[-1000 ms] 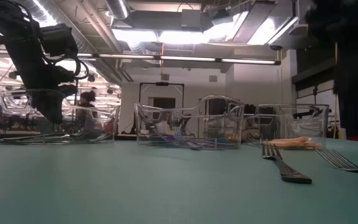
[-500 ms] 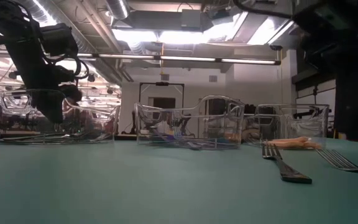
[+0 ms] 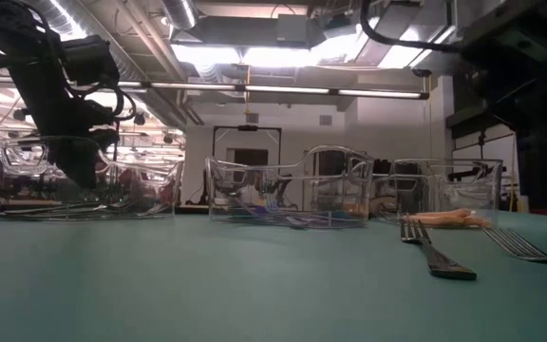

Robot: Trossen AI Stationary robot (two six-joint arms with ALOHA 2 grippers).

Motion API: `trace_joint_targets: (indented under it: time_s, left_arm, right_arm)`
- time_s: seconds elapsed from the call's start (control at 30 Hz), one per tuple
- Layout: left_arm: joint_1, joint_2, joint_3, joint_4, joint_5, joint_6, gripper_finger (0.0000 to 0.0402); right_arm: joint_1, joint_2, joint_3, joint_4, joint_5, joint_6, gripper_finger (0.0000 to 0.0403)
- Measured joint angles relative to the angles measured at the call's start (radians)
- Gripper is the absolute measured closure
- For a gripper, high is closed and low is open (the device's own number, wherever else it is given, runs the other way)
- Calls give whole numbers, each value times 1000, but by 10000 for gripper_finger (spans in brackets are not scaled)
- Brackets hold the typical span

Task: Sort silverware by color (type)
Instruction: Put the orange fork into the right transparent bin

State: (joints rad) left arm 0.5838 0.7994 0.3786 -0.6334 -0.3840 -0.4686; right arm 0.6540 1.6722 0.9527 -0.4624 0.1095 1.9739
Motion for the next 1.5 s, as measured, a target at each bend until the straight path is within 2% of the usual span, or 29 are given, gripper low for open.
trace_joint_targets:
  time_s: [0.17,0.3,0.47,0.83,1.5]
  left_arm:
    - [0,0,0,0,0,0,337]
    - [0,0,0,0,0,-1,337]
    - [0,0,0,0,0,-1,337]
    - [0,0,0,-1,1,-1,337]
    - [0,0,0,-1,0,0,337]
  right_arm:
    - [1,0,0,-28,-30,20,340]
    - [0,0,0,-31,13,12,340]
    - [0,19,0,-47,12,16,340]
    - [0,77,1,24,3,11,340]
    - [-1,79,2,8,-59,8,342]
